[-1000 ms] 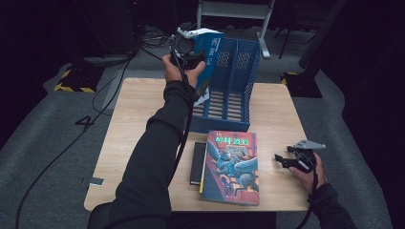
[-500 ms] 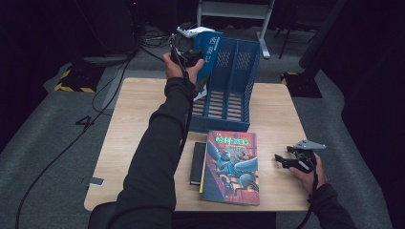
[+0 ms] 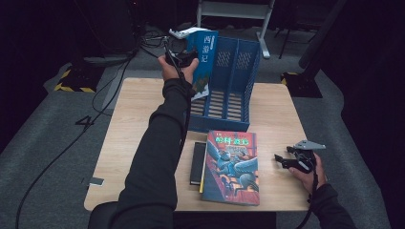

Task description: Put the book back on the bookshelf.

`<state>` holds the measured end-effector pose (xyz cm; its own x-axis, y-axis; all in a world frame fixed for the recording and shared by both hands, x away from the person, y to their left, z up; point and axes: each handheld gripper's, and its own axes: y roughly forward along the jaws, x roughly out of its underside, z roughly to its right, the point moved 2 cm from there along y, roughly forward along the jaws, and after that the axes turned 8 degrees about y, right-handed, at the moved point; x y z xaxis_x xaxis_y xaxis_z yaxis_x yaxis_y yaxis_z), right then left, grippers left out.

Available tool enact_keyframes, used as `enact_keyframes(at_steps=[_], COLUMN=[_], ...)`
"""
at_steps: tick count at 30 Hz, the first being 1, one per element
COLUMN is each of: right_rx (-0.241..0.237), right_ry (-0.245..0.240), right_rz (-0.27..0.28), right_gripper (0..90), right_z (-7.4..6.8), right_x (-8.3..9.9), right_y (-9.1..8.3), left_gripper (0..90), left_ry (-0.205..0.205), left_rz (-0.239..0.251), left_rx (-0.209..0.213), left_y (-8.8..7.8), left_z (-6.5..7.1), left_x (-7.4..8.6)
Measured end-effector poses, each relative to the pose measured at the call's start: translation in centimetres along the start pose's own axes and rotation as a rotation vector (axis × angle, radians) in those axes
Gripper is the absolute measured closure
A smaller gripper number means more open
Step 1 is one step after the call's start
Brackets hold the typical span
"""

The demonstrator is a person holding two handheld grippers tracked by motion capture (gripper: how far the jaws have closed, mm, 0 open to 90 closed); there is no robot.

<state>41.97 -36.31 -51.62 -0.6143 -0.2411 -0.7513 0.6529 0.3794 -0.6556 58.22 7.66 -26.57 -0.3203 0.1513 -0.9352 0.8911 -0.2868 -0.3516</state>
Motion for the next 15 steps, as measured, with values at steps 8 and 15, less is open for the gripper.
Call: enact_keyframes(at_steps=[8,15], right_rx=[-0.002,-0.004], right_ry=[0.004,0.006], right_rz=[-0.001,-0.003], right_gripper=[28.9,28.9], right_z=[-0.1,-0.1], right_x=[0.1,0.0], right_y=[-0.1,0.0], left_gripper=[61.1,61.1], left_ry=[0.01,0.008], left_rz=[0.007,-0.016], left_rx=[0.014,0.017], left_y=[-0.3,1.5], left_z=[0.1,1.0], left_x=[-0.5,-0.7])
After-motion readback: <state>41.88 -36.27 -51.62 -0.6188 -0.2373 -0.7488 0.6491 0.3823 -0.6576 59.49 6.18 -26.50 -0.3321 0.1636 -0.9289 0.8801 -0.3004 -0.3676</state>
